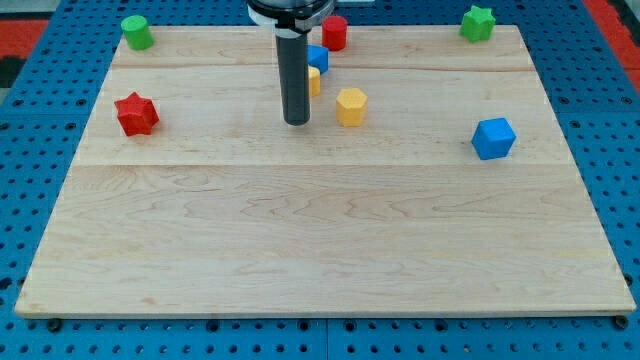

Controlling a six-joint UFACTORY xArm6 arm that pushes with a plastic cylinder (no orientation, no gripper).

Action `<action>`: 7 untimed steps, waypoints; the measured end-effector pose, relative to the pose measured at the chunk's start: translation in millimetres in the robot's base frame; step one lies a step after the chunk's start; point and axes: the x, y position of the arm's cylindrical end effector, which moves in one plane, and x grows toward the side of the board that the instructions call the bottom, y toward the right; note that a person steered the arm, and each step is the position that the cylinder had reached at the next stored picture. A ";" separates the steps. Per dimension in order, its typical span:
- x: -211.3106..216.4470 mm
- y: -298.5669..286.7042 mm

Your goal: Separate the blue triangle from the yellow heart

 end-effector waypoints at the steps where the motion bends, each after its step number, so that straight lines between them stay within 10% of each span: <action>1: -12.1 -7.3; 7: -122.0 39.2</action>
